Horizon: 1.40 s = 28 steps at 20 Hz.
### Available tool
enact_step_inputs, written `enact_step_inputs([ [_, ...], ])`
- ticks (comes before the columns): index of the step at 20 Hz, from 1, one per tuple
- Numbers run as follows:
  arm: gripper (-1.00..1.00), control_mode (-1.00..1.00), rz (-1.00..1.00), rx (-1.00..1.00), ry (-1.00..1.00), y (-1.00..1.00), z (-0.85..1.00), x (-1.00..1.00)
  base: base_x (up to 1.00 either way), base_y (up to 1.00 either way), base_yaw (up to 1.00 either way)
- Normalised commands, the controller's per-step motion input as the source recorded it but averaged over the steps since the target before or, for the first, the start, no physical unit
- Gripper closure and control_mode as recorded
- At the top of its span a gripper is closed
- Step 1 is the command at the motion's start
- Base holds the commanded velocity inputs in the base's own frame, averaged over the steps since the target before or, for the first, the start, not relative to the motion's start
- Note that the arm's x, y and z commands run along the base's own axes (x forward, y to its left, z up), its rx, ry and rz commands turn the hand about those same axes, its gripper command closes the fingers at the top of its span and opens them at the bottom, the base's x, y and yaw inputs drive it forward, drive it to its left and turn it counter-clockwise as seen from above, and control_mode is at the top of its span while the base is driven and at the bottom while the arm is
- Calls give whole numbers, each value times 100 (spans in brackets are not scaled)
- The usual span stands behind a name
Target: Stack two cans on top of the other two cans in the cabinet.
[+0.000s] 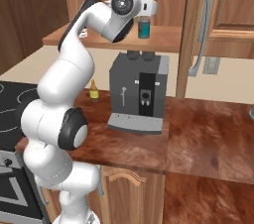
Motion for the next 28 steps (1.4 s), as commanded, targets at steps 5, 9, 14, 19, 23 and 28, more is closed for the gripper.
enact_step_inputs([
  [5, 100, -100, 0, 0, 0, -25, 0, 20, 0, 0, 0],
  [9, 100, -100, 0, 0, 0, -8, 0, 6, 0, 0, 0],
  [14, 100, -100, 0, 0, 0, 0, 0, 1, 0, 0, 0],
  [19, 100, -100, 0, 0, 1, 0, 0, 1, 0, 0, 0],
  [23, 100, -100, 0, 0, 5, 0, 0, 0, 0, 0, 0],
  [28, 100, -100, 0, 0, 2, 1, 0, 0, 0, 0, 0],
])
